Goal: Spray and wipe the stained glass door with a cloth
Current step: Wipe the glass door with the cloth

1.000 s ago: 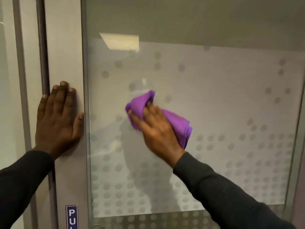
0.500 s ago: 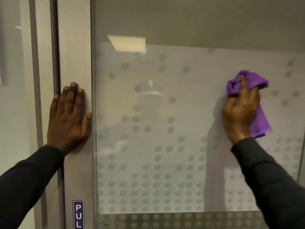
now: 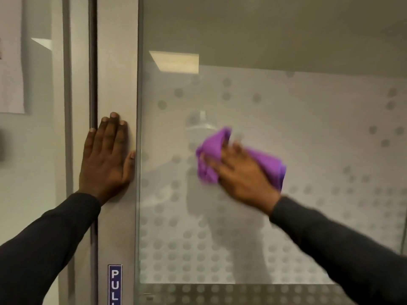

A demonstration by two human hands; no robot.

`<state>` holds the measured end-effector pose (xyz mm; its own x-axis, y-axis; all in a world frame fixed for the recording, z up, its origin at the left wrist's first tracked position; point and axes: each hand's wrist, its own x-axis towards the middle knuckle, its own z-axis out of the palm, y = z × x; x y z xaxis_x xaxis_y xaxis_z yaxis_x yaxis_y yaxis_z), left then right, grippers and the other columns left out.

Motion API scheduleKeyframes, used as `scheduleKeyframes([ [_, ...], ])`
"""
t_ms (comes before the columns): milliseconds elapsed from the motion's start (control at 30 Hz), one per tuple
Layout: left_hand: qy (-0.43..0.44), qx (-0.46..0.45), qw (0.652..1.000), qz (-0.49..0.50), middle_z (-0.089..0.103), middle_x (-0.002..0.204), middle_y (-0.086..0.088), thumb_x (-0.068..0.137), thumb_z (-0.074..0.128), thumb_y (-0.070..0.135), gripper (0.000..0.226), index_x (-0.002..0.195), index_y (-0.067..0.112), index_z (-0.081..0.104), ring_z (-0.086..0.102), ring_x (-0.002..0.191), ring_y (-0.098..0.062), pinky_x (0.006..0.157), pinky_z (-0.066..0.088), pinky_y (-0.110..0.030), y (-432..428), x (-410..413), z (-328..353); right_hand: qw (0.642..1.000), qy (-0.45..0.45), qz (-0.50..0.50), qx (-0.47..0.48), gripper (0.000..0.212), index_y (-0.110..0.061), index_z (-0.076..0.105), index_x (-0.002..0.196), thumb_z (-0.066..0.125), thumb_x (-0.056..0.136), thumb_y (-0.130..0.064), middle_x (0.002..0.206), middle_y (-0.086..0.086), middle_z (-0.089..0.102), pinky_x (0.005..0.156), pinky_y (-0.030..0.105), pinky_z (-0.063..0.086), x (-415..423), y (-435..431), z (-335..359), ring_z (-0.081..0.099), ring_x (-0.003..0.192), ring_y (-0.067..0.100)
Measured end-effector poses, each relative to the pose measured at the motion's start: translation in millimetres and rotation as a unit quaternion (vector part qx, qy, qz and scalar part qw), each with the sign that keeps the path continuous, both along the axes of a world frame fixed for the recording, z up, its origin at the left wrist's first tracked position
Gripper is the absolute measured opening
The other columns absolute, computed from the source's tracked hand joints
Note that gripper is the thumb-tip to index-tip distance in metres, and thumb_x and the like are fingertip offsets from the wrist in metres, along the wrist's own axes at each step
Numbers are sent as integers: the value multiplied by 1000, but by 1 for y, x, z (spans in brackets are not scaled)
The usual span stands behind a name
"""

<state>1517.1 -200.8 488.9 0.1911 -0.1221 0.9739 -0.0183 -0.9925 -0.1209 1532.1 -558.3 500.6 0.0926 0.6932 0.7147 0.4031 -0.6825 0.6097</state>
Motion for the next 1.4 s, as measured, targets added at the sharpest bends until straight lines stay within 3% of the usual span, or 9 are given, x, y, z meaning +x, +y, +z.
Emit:
scheduleKeyframes([
  [133,12,2,1000,4,-3,172,-9,102,24,48,74,163,13,3,-1,160,-24,129,-3,-41,-1,-2,1,979,-19,2,205,59,-15,35,158,46,102,-30,160,23,35,124,54,13,-2,33,114,26,151,44],
  [233,15,-1,1000,6,-4,172,-9,102,24,48,74,163,14,2,-2,160,-23,129,-4,-40,0,-1,1,964,-10,-14,266,62,-13,34,158,44,98,-30,158,25,37,125,53,12,-6,85,119,26,150,44],
  [333,18,1,1000,1,-4,172,-8,102,22,50,74,163,14,1,-3,160,-22,129,-4,-39,1,-1,0,977,4,33,209,64,-8,42,154,56,93,-23,151,30,44,121,57,20,-12,127,47,34,144,50],
  [567,15,3,999,-46,0,172,-13,100,33,46,77,163,12,6,1,160,-27,128,4,-50,-34,-14,-20,995,71,54,38,67,-17,38,157,59,93,-21,164,14,27,128,48,4,-12,92,-187,12,156,36],
  [667,27,44,997,-65,3,172,-14,98,37,46,78,163,12,11,4,159,-29,128,4,-50,-69,-11,-42,998,45,30,11,67,-24,38,156,59,93,-27,159,12,42,128,47,5,-2,41,-185,17,156,33],
  [733,37,56,995,-68,4,172,-14,98,37,47,78,163,11,14,4,159,-30,128,4,-49,-89,-7,-50,996,23,5,82,67,-23,37,155,55,92,-32,151,17,51,127,47,2,4,4,-151,25,150,37],
  [1000,45,141,985,-85,6,171,-16,102,28,52,74,162,10,16,5,159,-31,127,6,-52,-163,9,-65,866,20,-85,492,61,-13,38,154,39,97,-33,143,37,47,118,62,26,14,-195,-51,42,130,60],
  [1200,27,158,983,-87,8,171,-17,102,27,52,74,162,11,17,7,159,-33,127,8,-55,-188,18,-69,796,33,-97,597,65,-17,25,160,36,99,-37,163,23,27,124,58,16,16,-302,-77,22,150,47],
  [1400,14,163,982,-97,8,171,-17,102,29,51,74,162,10,18,9,159,-33,126,8,-55,-184,18,-66,703,70,-111,699,65,-23,20,160,37,102,-47,167,16,20,126,56,13,13,-309,-161,16,154,40],
])
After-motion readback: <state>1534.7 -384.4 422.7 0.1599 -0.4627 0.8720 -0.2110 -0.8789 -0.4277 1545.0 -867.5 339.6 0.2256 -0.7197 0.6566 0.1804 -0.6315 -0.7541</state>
